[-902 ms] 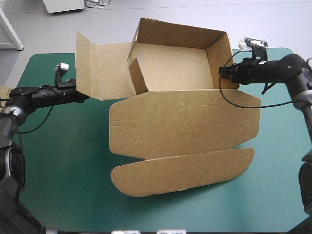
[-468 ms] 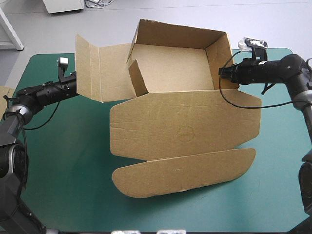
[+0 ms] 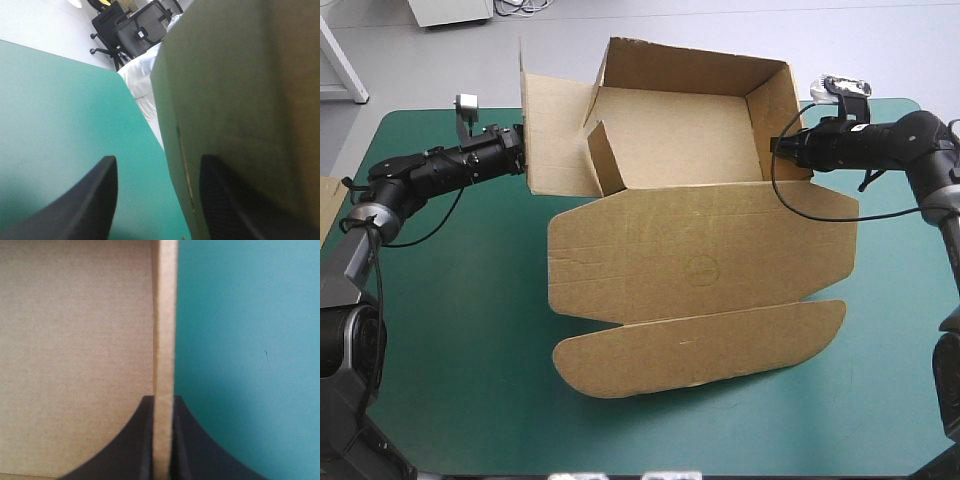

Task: Fold the box

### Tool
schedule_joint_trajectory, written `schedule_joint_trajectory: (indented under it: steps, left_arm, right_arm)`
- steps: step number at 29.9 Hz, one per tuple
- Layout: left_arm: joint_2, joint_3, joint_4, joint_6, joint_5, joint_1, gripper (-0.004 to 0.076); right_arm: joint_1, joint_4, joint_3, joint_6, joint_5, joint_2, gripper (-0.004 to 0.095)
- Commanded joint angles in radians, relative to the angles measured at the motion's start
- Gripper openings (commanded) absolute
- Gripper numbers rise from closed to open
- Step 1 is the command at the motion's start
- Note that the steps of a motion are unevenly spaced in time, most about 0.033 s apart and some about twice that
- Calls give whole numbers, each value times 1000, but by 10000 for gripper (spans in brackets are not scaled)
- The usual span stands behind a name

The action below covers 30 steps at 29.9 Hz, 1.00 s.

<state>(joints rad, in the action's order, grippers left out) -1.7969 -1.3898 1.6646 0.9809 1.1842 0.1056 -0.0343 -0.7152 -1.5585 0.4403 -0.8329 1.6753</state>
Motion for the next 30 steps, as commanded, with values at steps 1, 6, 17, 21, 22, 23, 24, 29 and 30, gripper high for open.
schedule_joint_trajectory:
  steps: [1,6,17,21,22,23,24,29,30]
  left_arm:
    - [62,-81,82,-45,118,-7,365]
    - [66,-157,82,-109,118,-7,368]
    - [66,-178,105,-124,118,-48,377]
    - [66,-208,104,-126,118,-69,379]
    - [66,-215,104,-132,118,-77,386]
    - [66,-221,109,-137,118,-77,392]
    - [66,-226,110,-142,118,-77,394]
    - [66,-237,112,-157,118,-79,394]
    - [66,-237,112,-160,118,-79,394]
  right_arm:
    - [-6,-34,-36,-17,50,-60,-1]
    - [-6,-31,-36,-19,52,-60,-1]
    - [-6,-4,-36,-21,58,-60,-1]
    - [-6,0,-36,-27,58,-60,-1]
    - [-6,0,-36,-27,58,-60,0]
    - [-6,0,-36,-27,58,-60,0]
    - [-6,2,-36,-27,58,-60,0]
    - [-6,2,-36,-32,58,-60,-1]
    - [-6,2,-36,-33,58,-60,0]
